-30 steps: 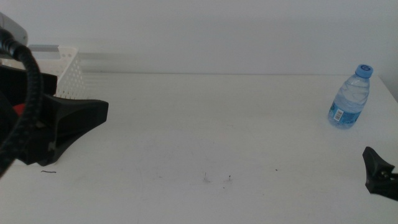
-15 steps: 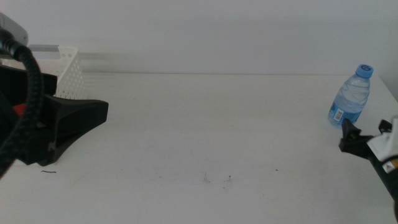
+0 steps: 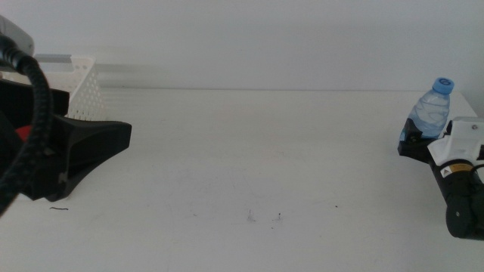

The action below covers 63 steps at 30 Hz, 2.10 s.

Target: Use arms to grab the bottles and put them into the dustbin to the left of the table.

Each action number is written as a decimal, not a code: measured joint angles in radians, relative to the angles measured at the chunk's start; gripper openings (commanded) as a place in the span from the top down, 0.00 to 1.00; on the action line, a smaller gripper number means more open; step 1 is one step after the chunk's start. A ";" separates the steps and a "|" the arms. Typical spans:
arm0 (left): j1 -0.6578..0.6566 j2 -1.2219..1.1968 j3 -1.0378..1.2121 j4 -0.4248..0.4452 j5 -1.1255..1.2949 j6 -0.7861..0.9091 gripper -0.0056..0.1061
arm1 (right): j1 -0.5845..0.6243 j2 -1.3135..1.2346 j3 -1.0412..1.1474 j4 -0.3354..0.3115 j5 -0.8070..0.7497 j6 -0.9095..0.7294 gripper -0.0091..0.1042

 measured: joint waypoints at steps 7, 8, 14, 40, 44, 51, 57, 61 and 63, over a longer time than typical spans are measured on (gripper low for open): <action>0.000 0.000 0.000 0.000 0.000 0.000 0.11 | 0.000 0.062 -0.112 0.014 0.007 -0.015 0.21; 0.000 0.000 0.000 0.000 0.000 0.000 0.11 | 0.000 0.065 -0.122 0.014 0.013 -0.020 0.26; 0.000 0.000 0.000 0.000 0.000 0.000 0.11 | 0.000 0.071 -0.157 0.012 0.043 -0.049 0.95; 0.000 0.000 0.000 0.000 -0.002 0.000 0.11 | 0.628 0.173 -0.614 -0.250 0.469 0.114 0.94; 0.000 0.000 0.000 0.000 -0.002 0.000 0.11 | 0.644 0.204 -0.649 -0.236 0.447 0.106 0.87; 0.000 0.000 0.000 0.000 -0.002 0.000 0.11 | 0.648 0.158 -0.658 -0.219 0.613 0.106 0.10; 0.000 0.000 0.000 0.000 -0.002 0.000 0.11 | 0.648 -0.016 -0.580 -0.224 0.892 0.178 0.11; 0.000 0.000 0.000 0.000 -0.002 0.000 0.11 | 0.648 -0.213 -0.418 -0.227 1.006 0.232 0.11; 0.000 0.000 0.000 0.000 -0.002 0.000 0.11 | 0.648 -0.330 -0.346 -0.229 1.101 0.255 0.11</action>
